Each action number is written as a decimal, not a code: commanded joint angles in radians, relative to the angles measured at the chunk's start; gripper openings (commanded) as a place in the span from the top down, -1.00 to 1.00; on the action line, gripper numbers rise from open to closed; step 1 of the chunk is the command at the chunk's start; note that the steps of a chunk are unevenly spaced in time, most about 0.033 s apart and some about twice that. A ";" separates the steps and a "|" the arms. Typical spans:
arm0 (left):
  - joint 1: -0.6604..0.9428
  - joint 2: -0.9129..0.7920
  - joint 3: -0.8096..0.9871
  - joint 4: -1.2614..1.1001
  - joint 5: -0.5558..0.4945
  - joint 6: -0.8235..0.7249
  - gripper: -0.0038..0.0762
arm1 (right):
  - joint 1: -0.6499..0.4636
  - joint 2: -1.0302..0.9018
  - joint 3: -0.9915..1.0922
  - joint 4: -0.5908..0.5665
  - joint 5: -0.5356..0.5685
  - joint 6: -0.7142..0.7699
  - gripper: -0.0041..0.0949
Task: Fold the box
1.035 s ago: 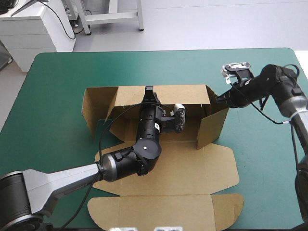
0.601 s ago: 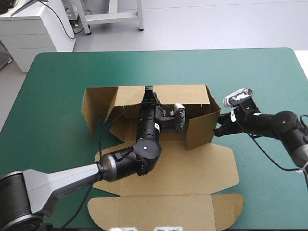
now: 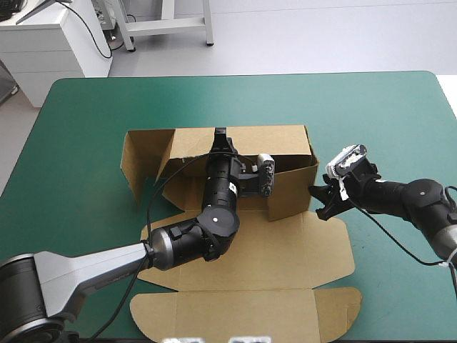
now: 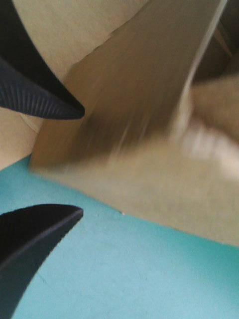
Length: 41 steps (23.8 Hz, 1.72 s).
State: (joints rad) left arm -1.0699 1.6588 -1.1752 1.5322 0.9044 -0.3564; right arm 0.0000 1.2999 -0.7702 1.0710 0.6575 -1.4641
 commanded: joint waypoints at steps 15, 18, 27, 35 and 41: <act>-0.004 -0.049 -0.025 0.058 0.034 -0.015 0.92 | 0.274 0.005 -0.017 0.085 -0.295 0.180 -0.22; -0.004 -0.049 -0.025 0.058 0.034 -0.015 0.92 | 0.323 0.005 -0.017 0.085 -0.384 0.257 -0.22; -0.004 -0.049 -0.025 0.054 0.030 -0.015 0.92 | 0.429 0.009 -0.017 0.103 -0.673 0.299 -0.22; -0.004 -0.049 -0.025 0.046 0.026 -0.015 0.92 | 0.429 0.009 -0.017 0.093 -0.706 0.296 0.95; -0.004 -0.049 -0.025 0.052 0.004 -0.017 0.91 | 0.429 0.009 -0.022 0.093 -0.748 0.273 0.96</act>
State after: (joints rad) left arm -1.0690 1.6588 -1.1752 1.5208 0.9117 -0.3584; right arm 0.4257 1.3344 -0.7588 1.1732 -0.0757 -1.1659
